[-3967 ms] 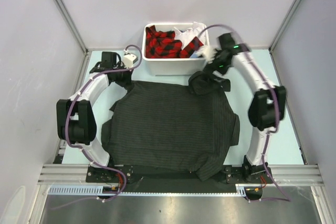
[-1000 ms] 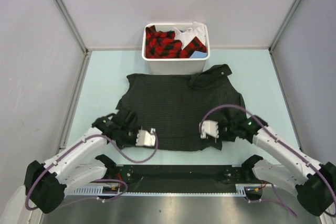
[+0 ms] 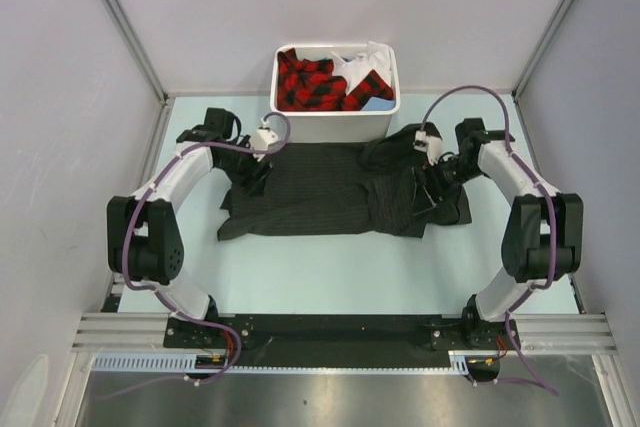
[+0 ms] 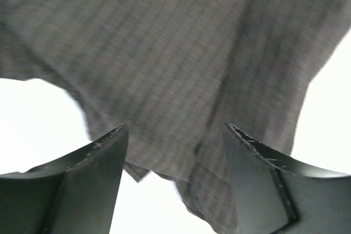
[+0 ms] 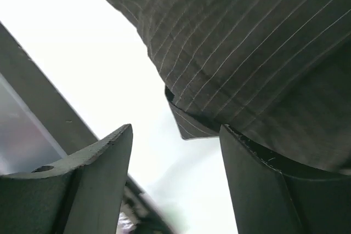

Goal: Fold and stack the long sleeve shirts
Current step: Flatten the shirt out

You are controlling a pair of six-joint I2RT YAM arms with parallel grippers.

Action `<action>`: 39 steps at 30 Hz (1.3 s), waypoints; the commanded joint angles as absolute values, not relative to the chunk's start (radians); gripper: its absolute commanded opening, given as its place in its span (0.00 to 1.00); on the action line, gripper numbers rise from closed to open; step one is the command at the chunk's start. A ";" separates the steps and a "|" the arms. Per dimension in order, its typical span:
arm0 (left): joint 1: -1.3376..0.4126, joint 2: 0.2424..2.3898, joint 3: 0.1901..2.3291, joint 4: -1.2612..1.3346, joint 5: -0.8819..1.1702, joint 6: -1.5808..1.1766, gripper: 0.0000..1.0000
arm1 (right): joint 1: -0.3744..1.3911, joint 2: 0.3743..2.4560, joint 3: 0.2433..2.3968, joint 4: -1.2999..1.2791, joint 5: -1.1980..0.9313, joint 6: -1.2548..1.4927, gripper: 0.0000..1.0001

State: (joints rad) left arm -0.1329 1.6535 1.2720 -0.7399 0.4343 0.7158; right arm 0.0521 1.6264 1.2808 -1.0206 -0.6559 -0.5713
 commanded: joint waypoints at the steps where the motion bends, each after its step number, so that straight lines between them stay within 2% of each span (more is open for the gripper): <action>1: -0.135 1.594 1.281 -0.888 0.520 0.796 0.77 | 0.031 1.710 1.226 -0.999 -0.713 -0.414 0.70; 11: -0.225 1.528 1.134 -0.890 0.413 0.897 0.78 | 0.023 1.724 1.112 -0.940 -0.692 -0.308 0.69; 18: -0.227 1.485 1.092 -0.867 0.396 0.885 0.78 | 0.008 1.652 1.042 -0.902 -0.673 -0.262 0.67; 22: -0.229 1.467 1.054 -0.864 0.384 0.897 0.80 | 0.040 1.672 1.048 -0.871 -0.657 -0.213 0.69; 24: -0.235 1.462 1.034 -0.867 0.385 0.911 0.83 | 0.041 1.689 1.054 -0.827 -0.683 -0.173 0.65; 25: -0.238 1.457 1.028 -0.873 0.393 0.914 0.85 | 0.043 1.695 1.055 -0.810 -0.683 -0.166 0.60; 27: -0.242 1.445 1.020 -0.884 0.394 0.925 0.96 | 0.051 1.695 1.068 -0.795 -0.676 -0.166 0.47; 28: -0.242 1.439 1.013 -0.876 0.390 0.925 0.97 | 0.051 1.687 1.075 -0.802 -0.683 -0.173 0.21; 30: -0.244 1.424 0.991 -0.842 0.367 0.928 0.97 | 0.052 1.668 1.092 -0.841 -0.707 -0.204 0.00; 34: -0.244 1.417 1.002 -0.856 0.394 0.934 0.94 | 0.046 1.583 1.135 -0.928 -0.771 -0.264 0.00; 36: -0.255 1.419 0.993 -0.847 0.371 0.940 0.85 | 0.040 1.520 1.158 -0.985 -0.810 -0.294 0.00; 37: -0.259 1.420 0.988 -0.842 0.359 0.946 0.70 | 0.035 1.499 1.193 -1.024 -0.860 -0.305 0.00; 39: -0.259 1.430 0.992 -0.838 0.333 0.943 0.50 | 0.029 1.444 1.236 -1.060 -0.897 -0.333 0.00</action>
State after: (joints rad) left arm -0.2447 1.4509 0.9947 -0.8600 0.3630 0.9112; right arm 0.0414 1.5761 1.1191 -0.9440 -0.7536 -0.2600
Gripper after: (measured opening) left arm 0.646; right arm 0.011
